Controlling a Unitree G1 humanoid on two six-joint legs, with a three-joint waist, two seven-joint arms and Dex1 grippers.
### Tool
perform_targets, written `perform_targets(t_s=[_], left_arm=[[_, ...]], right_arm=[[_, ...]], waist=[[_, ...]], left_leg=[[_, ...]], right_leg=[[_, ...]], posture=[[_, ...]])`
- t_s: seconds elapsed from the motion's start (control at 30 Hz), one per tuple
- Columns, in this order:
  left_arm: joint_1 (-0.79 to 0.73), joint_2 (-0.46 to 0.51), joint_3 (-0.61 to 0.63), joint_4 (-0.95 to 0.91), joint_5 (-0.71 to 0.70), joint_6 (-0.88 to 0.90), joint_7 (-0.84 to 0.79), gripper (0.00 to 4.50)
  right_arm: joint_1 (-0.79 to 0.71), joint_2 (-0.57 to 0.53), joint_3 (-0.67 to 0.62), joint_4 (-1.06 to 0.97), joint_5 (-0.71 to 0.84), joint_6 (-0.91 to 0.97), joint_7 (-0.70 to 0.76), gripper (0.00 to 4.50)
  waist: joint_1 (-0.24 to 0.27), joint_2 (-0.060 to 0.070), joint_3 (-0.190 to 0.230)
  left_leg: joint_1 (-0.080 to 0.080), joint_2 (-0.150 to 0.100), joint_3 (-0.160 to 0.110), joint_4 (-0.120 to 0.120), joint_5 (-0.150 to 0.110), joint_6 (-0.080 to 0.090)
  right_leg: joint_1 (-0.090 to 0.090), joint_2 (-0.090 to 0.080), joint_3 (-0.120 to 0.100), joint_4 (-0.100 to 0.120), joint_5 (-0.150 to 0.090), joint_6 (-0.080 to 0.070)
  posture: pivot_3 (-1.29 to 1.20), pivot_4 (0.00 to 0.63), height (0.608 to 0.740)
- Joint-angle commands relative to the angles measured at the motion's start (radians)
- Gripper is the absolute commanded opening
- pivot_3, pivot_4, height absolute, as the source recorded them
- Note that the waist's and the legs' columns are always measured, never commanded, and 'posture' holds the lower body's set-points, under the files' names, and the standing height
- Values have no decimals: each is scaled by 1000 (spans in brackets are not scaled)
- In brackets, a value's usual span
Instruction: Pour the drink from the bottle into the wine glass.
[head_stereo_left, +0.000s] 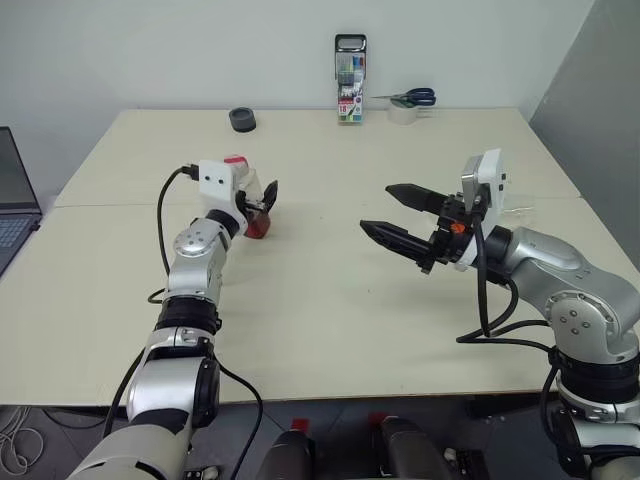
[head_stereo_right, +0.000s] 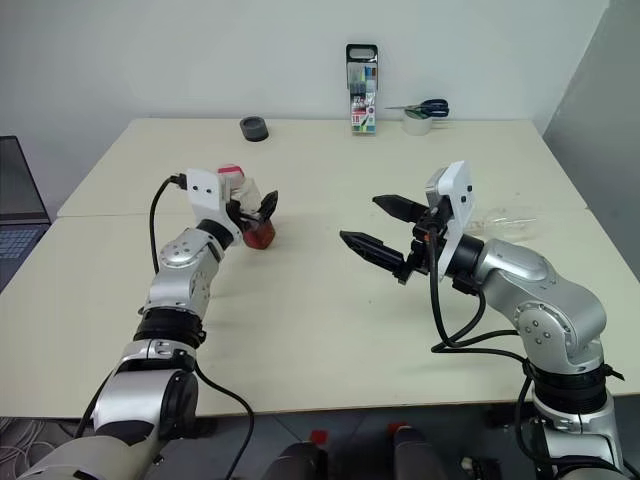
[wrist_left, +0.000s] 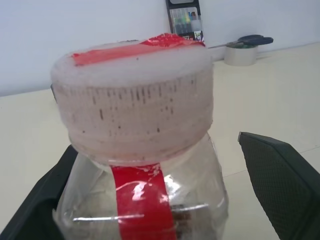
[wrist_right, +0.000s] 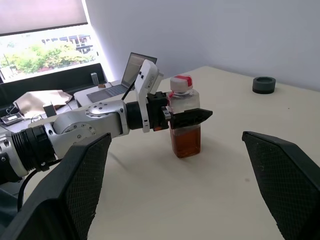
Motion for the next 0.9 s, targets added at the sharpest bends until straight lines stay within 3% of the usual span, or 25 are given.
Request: perform_targets(t_s=[0.03, 0.43, 0.53, 0.73, 0.77, 0.9], left_arm=[[-27, 16, 5, -49, 2, -26, 0, 4467], [-23, 16, 13, -50, -5, -25, 2, 4467], [-21, 17, 15, -49, -4, -31, 3, 3861], [-16, 15, 18, -57, -7, -32, 4, 2018], [-15, 15, 19, -59, -8, -31, 4, 1831], [-11, 16, 15, -71, -5, -18, 6, 1817]], right_arm=[[-17, 3, -8, -23, 1, -22, 2, 4500], [-15, 7, -3, -20, 1, -22, 5, 4500], [-14, 6, -3, -21, 2, -22, 6, 4500], [-12, 9, -4, -20, 3, -21, 6, 4500], [-12, 10, -2, -22, 3, -21, 5, 4500], [-11, 13, 0, -23, 1, -20, 3, 4500]], waist=[[0, 0, 0], [0, 0, 0], [0, 0, 0], [0, 0, 0], [0, 0, 0], [0, 0, 0]], left_leg=[[0, 0, 0, 0, 0, 0], [0, 0, 0, 0, 0, 0], [0, 0, 0, 0, 0, 0], [0, 0, 0, 0, 0, 0], [0, 0, 0, 0, 0, 0], [0, 0, 0, 0, 0, 0]], right_leg=[[0, 0, 0, 0, 0, 0], [0, 0, 0, 0, 0, 0], [0, 0, 0, 0, 0, 0], [0, 0, 0, 0, 0, 0], [0, 0, 0, 0, 0, 0], [0, 0, 0, 0, 0, 0]], posture=[[0, 150, 740], [0, 150, 740], [0, 150, 740], [0, 150, 740], [0, 150, 740], [0, 150, 740]])
